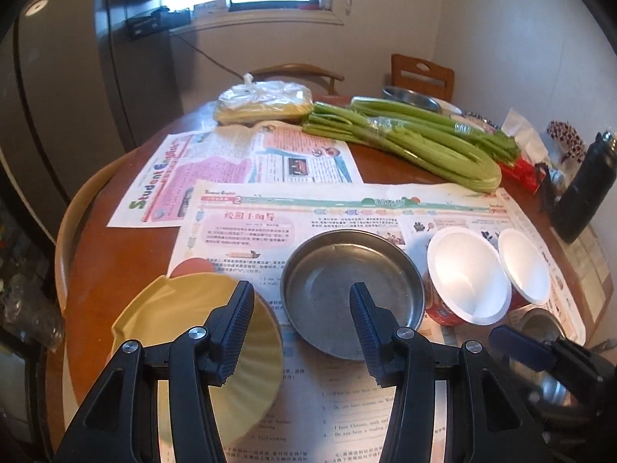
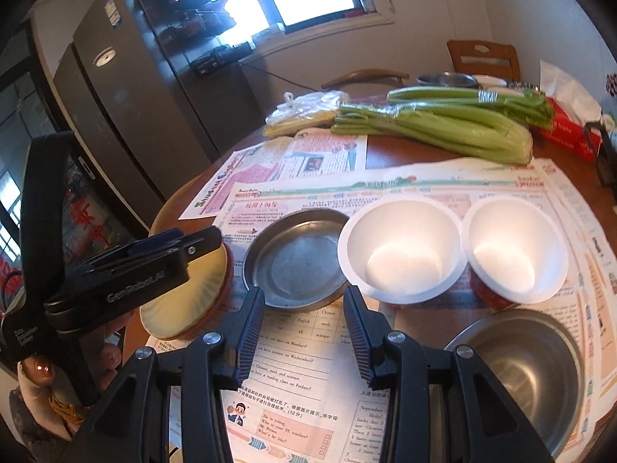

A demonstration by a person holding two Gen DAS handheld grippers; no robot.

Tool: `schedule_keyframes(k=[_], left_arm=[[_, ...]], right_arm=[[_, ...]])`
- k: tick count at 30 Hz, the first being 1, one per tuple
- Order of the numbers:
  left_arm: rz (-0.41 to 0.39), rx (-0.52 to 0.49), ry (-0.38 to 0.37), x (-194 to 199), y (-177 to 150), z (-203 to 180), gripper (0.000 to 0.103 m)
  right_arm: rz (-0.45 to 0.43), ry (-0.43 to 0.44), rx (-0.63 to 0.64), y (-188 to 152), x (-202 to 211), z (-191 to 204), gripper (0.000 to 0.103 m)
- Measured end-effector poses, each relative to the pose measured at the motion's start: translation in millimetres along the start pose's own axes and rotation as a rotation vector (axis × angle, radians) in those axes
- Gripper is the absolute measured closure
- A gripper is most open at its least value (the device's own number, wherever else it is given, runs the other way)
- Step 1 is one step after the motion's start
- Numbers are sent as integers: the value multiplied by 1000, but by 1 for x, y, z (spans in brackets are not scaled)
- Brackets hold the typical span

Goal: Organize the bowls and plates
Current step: 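Lower the yellow plate onto the orange plate and open the left tool, then close the left tool on the rim of the shallow steel pan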

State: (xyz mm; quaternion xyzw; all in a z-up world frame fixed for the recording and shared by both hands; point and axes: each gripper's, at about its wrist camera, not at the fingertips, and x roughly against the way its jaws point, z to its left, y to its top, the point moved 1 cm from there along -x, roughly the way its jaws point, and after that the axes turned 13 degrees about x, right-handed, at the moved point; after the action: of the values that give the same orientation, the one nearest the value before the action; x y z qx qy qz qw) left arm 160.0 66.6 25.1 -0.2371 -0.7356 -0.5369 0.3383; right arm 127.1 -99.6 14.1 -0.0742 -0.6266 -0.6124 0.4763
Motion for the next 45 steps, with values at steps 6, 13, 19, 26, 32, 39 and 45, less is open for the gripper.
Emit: schedule_keyframes(k=[6, 13, 19, 26, 32, 39, 45], left_arm=[[41, -5, 16, -28, 14, 1, 50], [114, 2, -3, -63, 26, 4, 50], [133, -29, 16, -85, 23, 0, 50], [125, -64, 71, -99, 23, -3, 50], [145, -74, 90, -110, 21, -1, 50], [170, -66, 82, -118, 15, -1, 54], [166, -70, 62, -116, 11, -2, 56]], right_arm=[[43, 7, -36, -3, -22, -2, 61], [99, -9, -82, -5, -52, -4, 61], [129, -19, -85, -4, -71, -2, 61], [144, -38, -103, -3, -84, -7, 61], [150, -42, -111, -3, -93, -9, 61], [132, -59, -92, 0, -97, -8, 61], [119, -46, -83, -2, -97, -4, 59]])
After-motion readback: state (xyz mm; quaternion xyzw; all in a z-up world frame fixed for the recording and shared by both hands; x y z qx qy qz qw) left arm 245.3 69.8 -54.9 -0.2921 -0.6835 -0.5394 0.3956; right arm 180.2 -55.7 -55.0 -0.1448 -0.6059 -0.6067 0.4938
